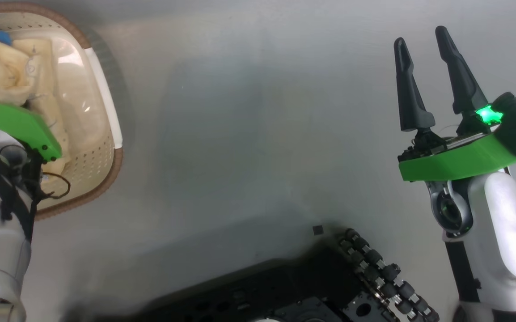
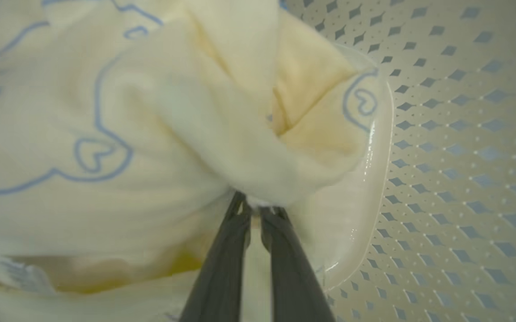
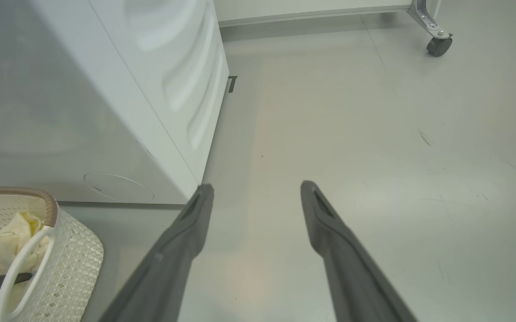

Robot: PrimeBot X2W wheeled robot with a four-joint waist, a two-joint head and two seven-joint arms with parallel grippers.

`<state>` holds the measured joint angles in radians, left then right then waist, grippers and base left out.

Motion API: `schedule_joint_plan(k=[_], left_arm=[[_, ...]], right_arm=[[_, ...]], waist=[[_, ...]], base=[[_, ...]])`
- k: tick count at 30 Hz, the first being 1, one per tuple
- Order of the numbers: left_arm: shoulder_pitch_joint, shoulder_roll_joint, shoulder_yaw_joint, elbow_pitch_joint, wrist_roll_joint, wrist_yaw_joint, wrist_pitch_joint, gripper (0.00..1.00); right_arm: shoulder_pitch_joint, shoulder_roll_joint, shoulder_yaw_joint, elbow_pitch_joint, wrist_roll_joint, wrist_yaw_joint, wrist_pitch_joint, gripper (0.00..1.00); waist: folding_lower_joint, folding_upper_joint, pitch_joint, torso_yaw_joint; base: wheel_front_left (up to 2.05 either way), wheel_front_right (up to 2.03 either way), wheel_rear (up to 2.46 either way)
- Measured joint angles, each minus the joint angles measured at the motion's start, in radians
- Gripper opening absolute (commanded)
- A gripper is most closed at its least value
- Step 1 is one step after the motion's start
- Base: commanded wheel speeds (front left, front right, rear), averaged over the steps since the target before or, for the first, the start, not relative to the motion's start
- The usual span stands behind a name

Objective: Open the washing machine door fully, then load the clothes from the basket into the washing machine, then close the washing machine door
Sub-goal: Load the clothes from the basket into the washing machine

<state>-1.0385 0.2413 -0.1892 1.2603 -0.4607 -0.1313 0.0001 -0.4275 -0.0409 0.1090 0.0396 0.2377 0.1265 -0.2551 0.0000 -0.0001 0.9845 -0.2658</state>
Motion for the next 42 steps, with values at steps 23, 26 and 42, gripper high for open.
schedule_joint_plan(k=[23,26,42], left_arm=[[0.046,-0.059,-0.037,0.007,-0.036,0.019,-0.203,0.0],[0.068,-0.071,-0.04,0.004,-0.035,0.019,-0.229,0.0],[0.316,-0.099,-0.015,-0.395,0.065,0.114,-0.248,0.0]], right_arm=[[0.008,0.0,-0.057,0.004,-0.036,0.0,0.0,1.0],[0.034,0.0,-0.079,0.005,-0.051,0.0,0.0,1.0],[0.155,0.0,-0.166,0.023,-0.107,0.0,0.0,1.0]], waist=[[-0.0001,0.0001,-0.133,0.057],[-0.0001,0.0,-0.175,0.069],[-0.0002,0.0001,-0.415,0.147]], base=[[0.0,0.0,0.0],[0.0,0.0,0.0],[0.0,0.0,0.0]])
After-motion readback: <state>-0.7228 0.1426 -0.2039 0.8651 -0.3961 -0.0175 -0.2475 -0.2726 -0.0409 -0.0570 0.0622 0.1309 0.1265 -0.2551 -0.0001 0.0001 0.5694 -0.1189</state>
